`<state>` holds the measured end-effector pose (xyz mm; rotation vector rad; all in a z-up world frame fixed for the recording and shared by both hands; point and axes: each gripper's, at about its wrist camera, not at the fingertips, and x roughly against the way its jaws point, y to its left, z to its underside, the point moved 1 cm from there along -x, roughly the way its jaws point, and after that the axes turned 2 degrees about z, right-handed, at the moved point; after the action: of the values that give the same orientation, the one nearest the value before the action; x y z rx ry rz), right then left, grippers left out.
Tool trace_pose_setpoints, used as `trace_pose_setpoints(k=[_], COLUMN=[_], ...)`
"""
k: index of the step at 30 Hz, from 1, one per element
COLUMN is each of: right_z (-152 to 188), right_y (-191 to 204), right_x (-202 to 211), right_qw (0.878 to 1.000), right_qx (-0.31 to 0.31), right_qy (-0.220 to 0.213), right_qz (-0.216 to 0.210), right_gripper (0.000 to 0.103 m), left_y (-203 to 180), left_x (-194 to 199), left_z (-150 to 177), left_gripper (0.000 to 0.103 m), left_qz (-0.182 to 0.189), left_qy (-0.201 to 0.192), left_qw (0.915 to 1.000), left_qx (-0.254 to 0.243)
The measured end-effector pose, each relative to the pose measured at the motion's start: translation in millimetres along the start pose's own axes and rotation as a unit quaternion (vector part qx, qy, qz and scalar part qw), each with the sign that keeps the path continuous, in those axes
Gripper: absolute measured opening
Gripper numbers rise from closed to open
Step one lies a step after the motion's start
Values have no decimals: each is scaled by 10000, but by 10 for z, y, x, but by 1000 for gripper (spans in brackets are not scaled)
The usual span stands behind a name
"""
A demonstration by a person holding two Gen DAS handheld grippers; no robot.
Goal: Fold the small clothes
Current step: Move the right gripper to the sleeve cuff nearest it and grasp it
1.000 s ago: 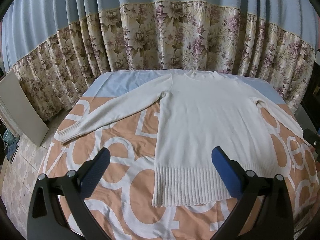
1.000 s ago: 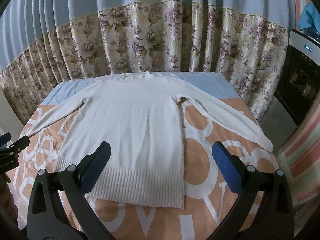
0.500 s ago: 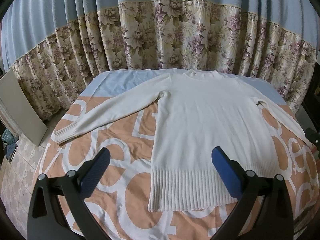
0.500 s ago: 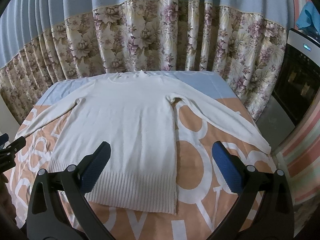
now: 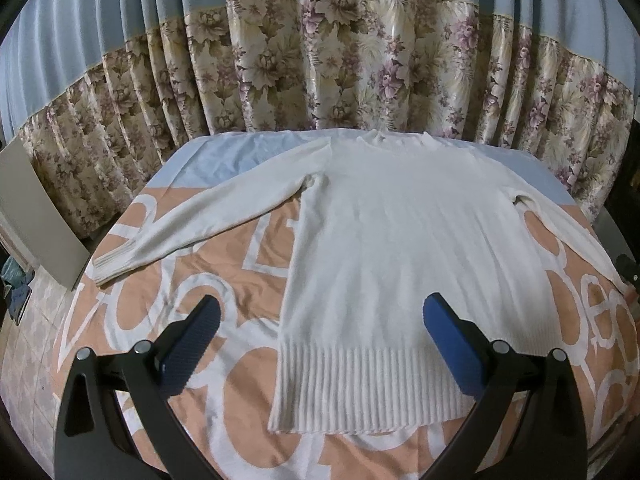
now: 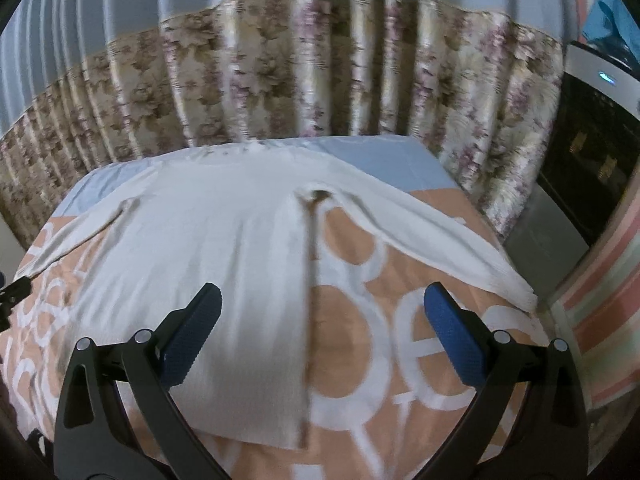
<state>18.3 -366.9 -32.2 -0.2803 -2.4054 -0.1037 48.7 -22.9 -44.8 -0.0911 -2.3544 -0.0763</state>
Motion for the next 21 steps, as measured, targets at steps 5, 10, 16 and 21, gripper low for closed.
trace_pose_setpoints(k=[5,10,16,21], right_z=[67,190,299,408], right_y=[-499,-966,-1535,-1923], right_x=[-165,-333,-548,-777], right_qw=[9988,9970,9968,9958], right_qx=[5,158,-45,-228], right_qy=[-34,-89,13,290], right_qz=[478,757,792,837], right_gripper=[100,100,100,93], left_y=[-183,-431,-760,-1046], left_x=[-154,-410,-632,-739], left_z=[60,160,197,167], left_gripper=[102,102,102,102], left_qz=[44,129,99,84], left_qy=[-71,47,54,-23], left_qw=[9999,9998,9997,9998], left_qx=[-65,-139,-196,-204])
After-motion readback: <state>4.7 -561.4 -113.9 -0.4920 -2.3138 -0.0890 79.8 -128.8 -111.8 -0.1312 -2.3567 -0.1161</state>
